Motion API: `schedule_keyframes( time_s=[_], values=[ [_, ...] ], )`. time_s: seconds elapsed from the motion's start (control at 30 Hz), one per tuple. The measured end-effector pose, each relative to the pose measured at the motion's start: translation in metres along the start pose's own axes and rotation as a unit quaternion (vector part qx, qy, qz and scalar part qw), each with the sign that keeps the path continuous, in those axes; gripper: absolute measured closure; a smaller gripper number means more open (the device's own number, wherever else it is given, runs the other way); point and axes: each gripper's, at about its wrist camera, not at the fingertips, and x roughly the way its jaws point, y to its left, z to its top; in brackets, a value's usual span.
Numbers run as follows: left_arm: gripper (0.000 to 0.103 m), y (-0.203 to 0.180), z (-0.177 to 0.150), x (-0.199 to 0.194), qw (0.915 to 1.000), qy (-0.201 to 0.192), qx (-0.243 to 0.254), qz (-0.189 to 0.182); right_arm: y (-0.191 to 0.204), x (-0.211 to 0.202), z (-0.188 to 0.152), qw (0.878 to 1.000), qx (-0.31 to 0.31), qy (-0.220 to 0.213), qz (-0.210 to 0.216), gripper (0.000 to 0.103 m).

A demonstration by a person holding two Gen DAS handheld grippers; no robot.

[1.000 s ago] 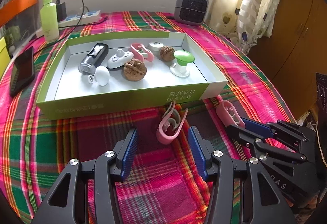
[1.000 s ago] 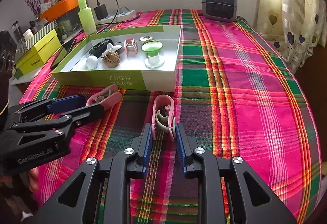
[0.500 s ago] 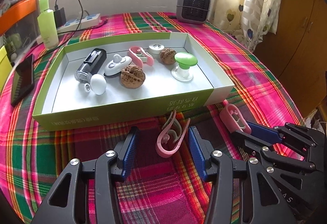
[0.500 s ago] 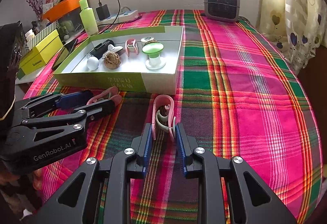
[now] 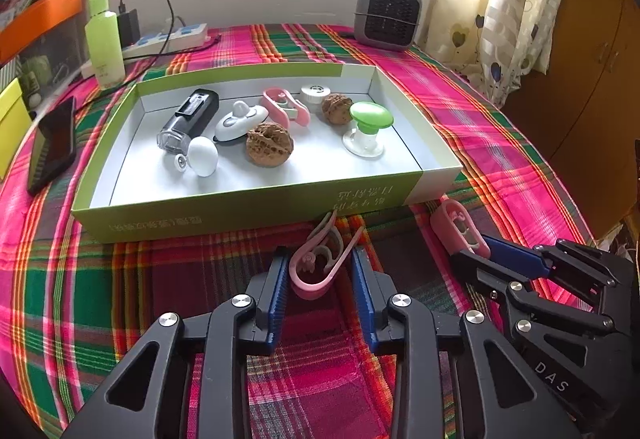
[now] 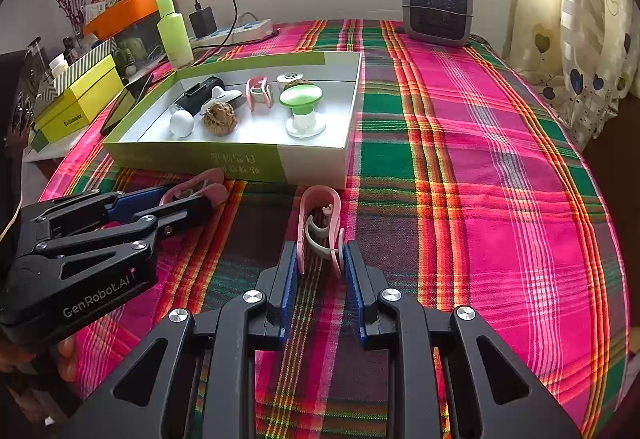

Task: Organize objects
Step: 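Grasp a pink clip with the right gripper while the left grasps the other pink clip, then carry both pink clips over into the green box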

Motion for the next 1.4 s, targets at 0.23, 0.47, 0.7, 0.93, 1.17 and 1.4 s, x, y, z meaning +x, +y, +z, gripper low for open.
schedule_keyframes(
  time_s=[0.23, 0.47, 0.7, 0.93, 1.17, 1.4],
  values=[
    [0.079, 0.004, -0.004, -0.004, 0.9999, -0.001, -0.01, -0.006, 0.001, 0.0, -0.001, 1.0, 0.001, -0.001, -0.006, 0.079],
    [0.082, 0.013, -0.012, -0.013, 0.9997, -0.007, -0.02, -0.007, 0.007, -0.001, -0.003, 1.0, -0.001, -0.001, -0.024, 0.079],
    [0.082, 0.028, -0.021, -0.022, 0.9994, -0.011, -0.031, -0.004, 0.02, -0.003, -0.006, 0.999, -0.006, 0.0, -0.033, 0.079],
    [0.083, 0.041, -0.026, -0.03, 0.9986, -0.018, -0.048, 0.007, 0.034, -0.003, -0.009, 1.0, -0.02, 0.002, -0.02, 0.079],
    [0.083, 0.049, -0.026, -0.034, 0.9981, -0.022, -0.05, 0.029, 0.039, 0.001, -0.003, 1.0, -0.022, -0.001, 0.009, 0.079],
    [0.083, 0.053, -0.024, -0.033, 0.998, -0.022, -0.051, 0.029, 0.041, 0.004, -0.001, 0.999, -0.023, 0.001, 0.025, 0.079]
  ],
)
